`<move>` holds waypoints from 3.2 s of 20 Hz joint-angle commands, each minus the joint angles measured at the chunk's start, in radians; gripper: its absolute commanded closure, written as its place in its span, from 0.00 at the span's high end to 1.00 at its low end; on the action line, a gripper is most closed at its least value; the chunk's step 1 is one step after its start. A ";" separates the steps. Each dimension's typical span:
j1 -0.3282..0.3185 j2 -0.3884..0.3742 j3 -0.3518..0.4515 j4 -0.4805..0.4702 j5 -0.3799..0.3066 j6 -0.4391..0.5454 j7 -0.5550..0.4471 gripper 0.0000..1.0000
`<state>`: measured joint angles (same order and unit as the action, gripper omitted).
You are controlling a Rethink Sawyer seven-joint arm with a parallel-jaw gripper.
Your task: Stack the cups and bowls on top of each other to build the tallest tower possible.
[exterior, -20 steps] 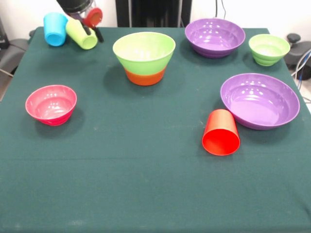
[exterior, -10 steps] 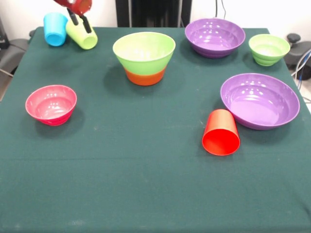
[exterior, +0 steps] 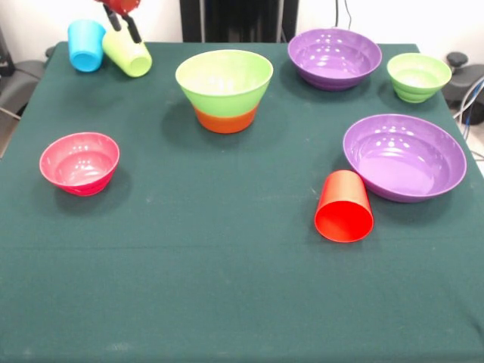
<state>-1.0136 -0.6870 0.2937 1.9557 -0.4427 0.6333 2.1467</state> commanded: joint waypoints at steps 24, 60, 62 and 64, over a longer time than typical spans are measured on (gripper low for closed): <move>-0.190 0.141 0.026 0.103 -0.239 -0.178 -0.080 1.00; -0.246 0.214 0.044 0.003 -0.332 -0.127 -0.118 1.00; -0.244 0.217 0.047 -0.011 -0.334 -0.123 -0.124 1.00; -0.243 0.221 0.049 -0.025 -0.337 -0.121 -0.130 1.00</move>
<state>-1.2832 -0.4687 0.2934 2.0701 -0.7187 0.5067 2.1467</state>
